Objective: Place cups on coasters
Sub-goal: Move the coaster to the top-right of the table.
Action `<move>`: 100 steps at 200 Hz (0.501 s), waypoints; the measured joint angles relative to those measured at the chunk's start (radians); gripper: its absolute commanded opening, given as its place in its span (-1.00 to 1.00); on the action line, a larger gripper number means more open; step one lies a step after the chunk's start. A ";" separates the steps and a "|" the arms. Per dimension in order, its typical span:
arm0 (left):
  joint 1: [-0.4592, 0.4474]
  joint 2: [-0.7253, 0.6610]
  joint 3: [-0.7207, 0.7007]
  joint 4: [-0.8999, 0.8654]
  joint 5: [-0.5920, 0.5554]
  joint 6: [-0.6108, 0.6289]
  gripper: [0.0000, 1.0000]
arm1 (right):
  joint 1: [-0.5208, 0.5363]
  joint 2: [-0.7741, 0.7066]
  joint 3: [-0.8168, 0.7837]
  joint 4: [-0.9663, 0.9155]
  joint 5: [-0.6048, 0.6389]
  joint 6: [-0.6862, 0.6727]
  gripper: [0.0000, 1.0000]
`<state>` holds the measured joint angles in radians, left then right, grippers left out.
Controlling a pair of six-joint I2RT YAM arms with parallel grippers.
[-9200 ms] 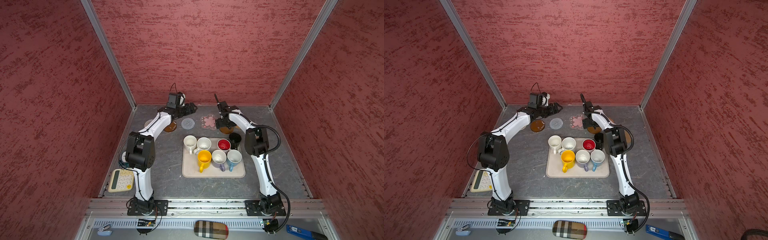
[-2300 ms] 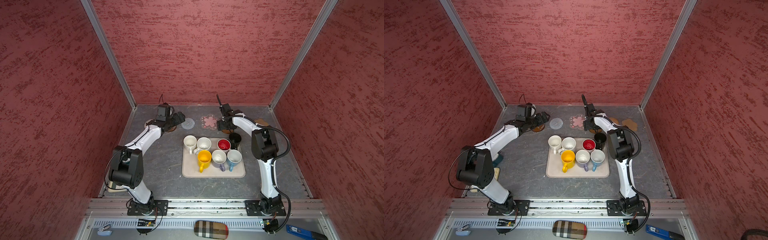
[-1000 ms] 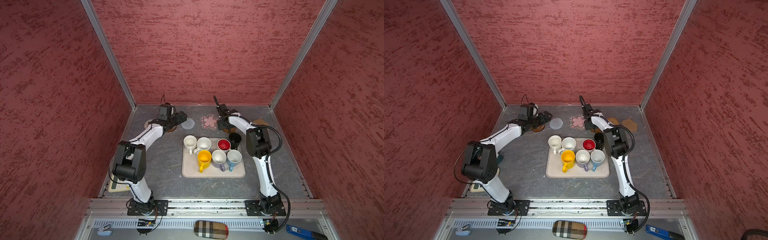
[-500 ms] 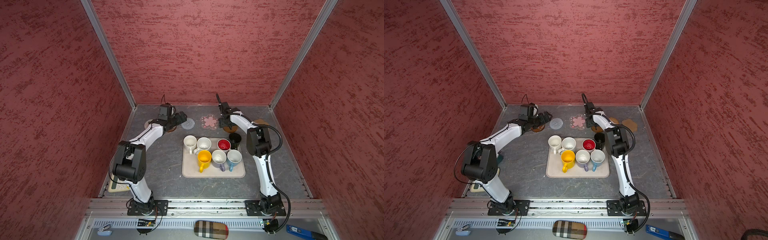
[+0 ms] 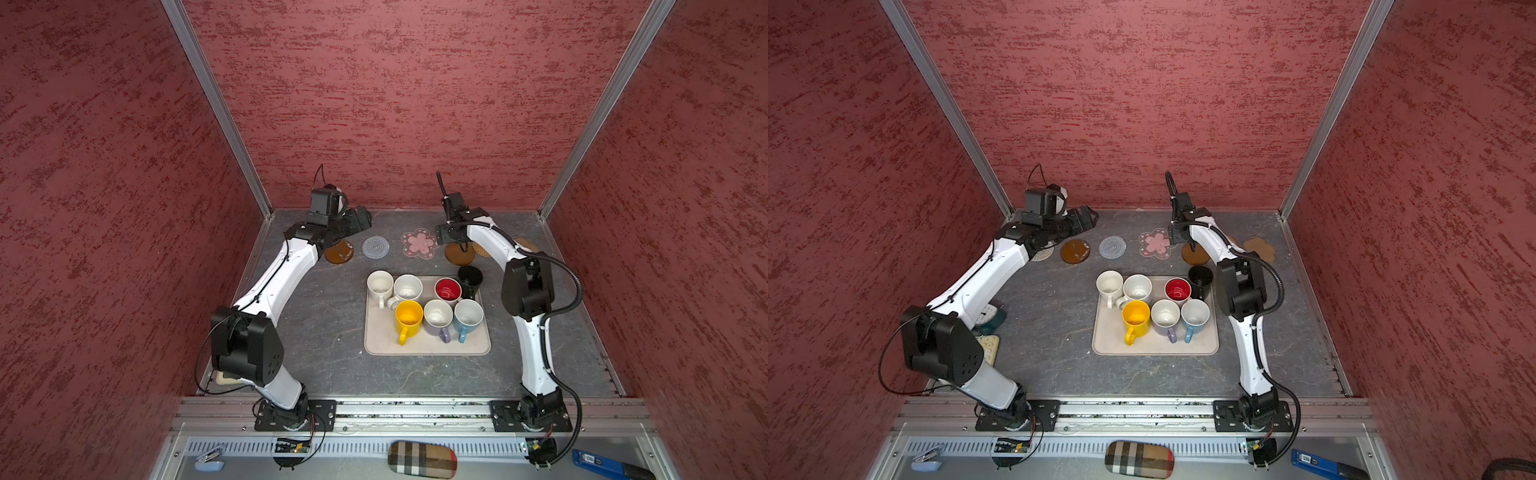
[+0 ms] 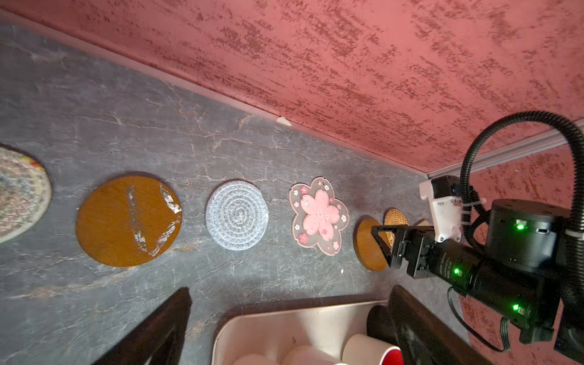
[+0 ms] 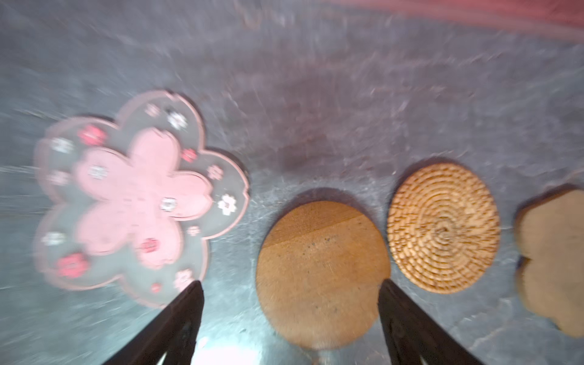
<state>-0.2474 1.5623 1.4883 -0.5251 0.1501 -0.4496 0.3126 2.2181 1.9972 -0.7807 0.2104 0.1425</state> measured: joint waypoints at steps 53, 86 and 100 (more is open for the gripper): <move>-0.110 -0.122 0.019 -0.258 -0.013 0.084 0.76 | 0.014 -0.308 -0.298 0.161 -0.073 0.026 0.65; -0.215 -0.207 -0.046 -0.395 -0.069 0.097 0.62 | 0.024 -0.470 -0.532 0.275 -0.130 0.086 0.59; -0.254 -0.250 -0.085 -0.445 -0.090 0.086 0.58 | 0.030 -0.525 -0.629 0.326 -0.152 0.125 0.58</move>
<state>-0.5011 1.3125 1.4036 -0.9699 0.0601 -0.3634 0.3428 1.6928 1.3678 -0.4545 0.0586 0.2672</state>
